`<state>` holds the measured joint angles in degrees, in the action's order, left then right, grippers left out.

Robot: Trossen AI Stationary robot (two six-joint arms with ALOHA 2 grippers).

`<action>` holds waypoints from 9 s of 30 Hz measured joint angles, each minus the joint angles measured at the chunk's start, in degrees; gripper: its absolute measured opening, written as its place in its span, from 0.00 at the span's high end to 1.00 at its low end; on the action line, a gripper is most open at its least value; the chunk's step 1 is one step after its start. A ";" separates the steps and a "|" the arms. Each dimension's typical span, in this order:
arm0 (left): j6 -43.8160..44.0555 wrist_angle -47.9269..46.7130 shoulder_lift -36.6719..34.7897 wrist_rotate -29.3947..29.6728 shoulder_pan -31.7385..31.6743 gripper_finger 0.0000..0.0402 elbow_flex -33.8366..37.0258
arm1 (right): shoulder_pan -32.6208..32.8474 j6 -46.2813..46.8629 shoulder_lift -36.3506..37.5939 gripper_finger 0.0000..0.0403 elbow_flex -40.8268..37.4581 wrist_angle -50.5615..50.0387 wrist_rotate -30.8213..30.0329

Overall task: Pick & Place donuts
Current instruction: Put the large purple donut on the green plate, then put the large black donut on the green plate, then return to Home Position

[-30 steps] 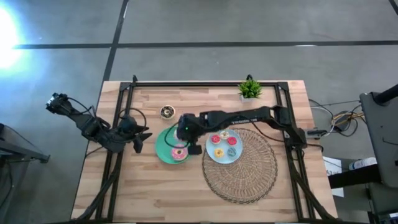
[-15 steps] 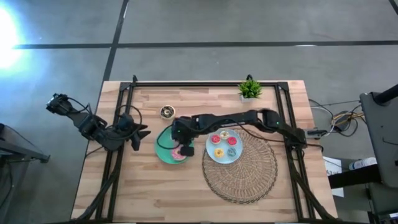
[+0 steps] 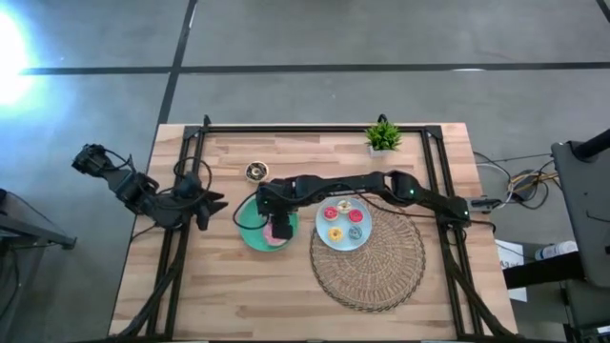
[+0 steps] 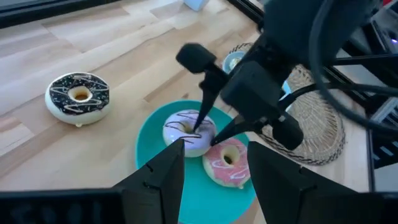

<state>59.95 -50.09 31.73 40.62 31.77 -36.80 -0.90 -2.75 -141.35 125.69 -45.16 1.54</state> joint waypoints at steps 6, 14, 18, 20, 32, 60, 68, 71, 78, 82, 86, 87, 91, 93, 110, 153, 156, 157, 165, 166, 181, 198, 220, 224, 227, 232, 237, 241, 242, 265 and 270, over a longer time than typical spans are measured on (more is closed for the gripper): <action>0.09 -1.38 -0.15 -0.68 0.00 0.63 0.03 | 0.49 -4.83 2.06 0.52 0.68 0.14 -5.30; 0.19 -3.06 -0.15 -0.73 0.00 0.63 0.07 | 0.59 -5.76 4.29 0.49 0.54 -2.92 -6.62; -1.31 -3.13 -0.01 -5.98 -0.02 0.63 0.49 | 0.78 -4.59 7.16 0.49 0.57 -3.23 -7.66; -2.94 -3.00 0.93 -7.58 0.00 0.63 0.78 | 0.76 -3.81 8.49 0.49 0.57 -3.95 -8.29; -34.03 19.12 7.22 -15.52 -23.13 0.63 8.92 | 0.31 4.19 15.85 0.49 0.50 -12.09 -17.50; -85.22 24.18 36.56 -41.32 -61.57 0.63 -1.24 | 6.06 15.76 20.73 0.49 0.01 -31.70 -31.84; -94.33 21.32 42.73 -41.14 -61.57 0.63 -4.73 | 8.47 19.85 20.93 0.49 -1.76 -35.46 -35.05; -94.51 21.04 45.37 -41.15 -61.58 0.63 -5.43 | 8.83 21.08 21.23 0.49 -4.18 -35.60 -35.38; -94.37 21.03 51.43 -39.03 -61.59 0.63 -7.54 | 9.43 25.17 25.23 0.49 -12.83 -33.71 -36.48; -94.33 21.07 54.45 -37.31 -61.75 0.63 -9.18 | 9.77 27.05 30.08 0.49 -19.74 -28.47 -36.36; -93.69 20.99 56.57 -36.32 -61.81 0.68 -10.34 | 9.94 30.97 36.59 0.49 -27.42 -23.37 -36.26; -93.62 20.97 56.97 -35.88 -61.79 0.70 -10.44 | 9.98 31.93 38.02 0.49 -29.28 -22.61 -36.26; -93.37 21.05 57.63 -34.74 -61.78 0.81 -10.57 | 10.79 33.55 43.47 0.49 -35.36 -20.28 -36.30; -92.65 21.07 57.51 -34.13 -61.77 0.88 -10.50 | 11.48 34.29 45.20 0.49 -37.55 -19.25 -36.33; -62.57 8.78 30.11 -35.01 -38.20 1.00 -10.77 | 11.84 28.24 47.63 0.49 -42.80 -11.59 -37.75; -25.75 2.93 34.22 -19.93 -10.25 0.62 -15.23 | 13.01 25.04 47.72 0.49 -42.56 -5.11 -34.04; -22.61 2.75 31.27 -20.79 -10.25 0.62 -18.70 | 13.06 25.07 48.90 0.49 -42.67 -5.83 -31.19; -22.10 3.78 30.20 -21.06 -10.23 0.62 -19.26 | 13.06 25.10 49.76 0.49 -43.22 -5.77 -31.15; -26.83 29.38 24.39 -21.75 -12.53 0.62 -5.65 | 12.74 35.48 62.74 0.49 -62.26 3.13 -29.39; -25.91 30.45 23.82 -23.72 -13.22 0.62 -3.59 | 12.75 37.85 64.71 0.49 -64.81 4.20 -28.98; -32.90 23.64 0.91 -26.81 -22.10 0.62 -1.60 | 12.73 54.50 89.09 0.49 -72.98 5.18 -32.60; -30.43 31.74 -22.03 -33.15 -22.49 0.62 15.24 | 17.01 41.74 109.10 0.49 -102.08 45.37 -23.20; -31.38 39.68 -30.53 -24.00 -22.67 0.62 30.73 | 17.02 39.61 119.50 0.49 -118.36 58.40 -30.45; -30.38 42.83 -29.76 -24.52 -22.67 0.62 32.85 | 17.02 42.87 119.44 0.49 -120.25 57.79 -30.58; -30.76 42.52 -29.40 -21.66 -22.80 0.62 32.16 | 17.02 42.70 119.38 0.49 -121.98 57.54 -30.52; -30.79 42.41 -29.34 -16.48 -22.82 0.62 32.63 | 17.00 42.65 119.48 0.49 -125.22 56.84 -30.21; -31.02 43.02 -29.29 -16.50 -22.82 0.62 32.97 | 17.02 42.65 118.70 0.49 -125.20 52.48 -30.06; -31.02 42.96 -29.18 -16.50 -22.82 0.62 32.98 | 17.02 42.65 118.64 0.49 -125.20 51.95 -30.03; -31.02 42.93 -29.13 -16.50 -22.82 0.62 32.97 | 17.02 42.65 118.63 0.49 -125.20 51.93 -30.03; -46.94 53.40 -31.67 -51.62 -45.33 0.62 36.40 | 17.02 42.63 118.69 0.49 -125.15 51.77 -30.03; -54.26 52.58 -31.67 -54.52 -41.83 0.62 36.42 | 17.00 42.63 118.69 0.49 -125.15 51.77 -30.03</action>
<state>5.69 2.49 0.05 -13.90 -10.06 -0.38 16.10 39.88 -22.65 0.54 6.61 -28.49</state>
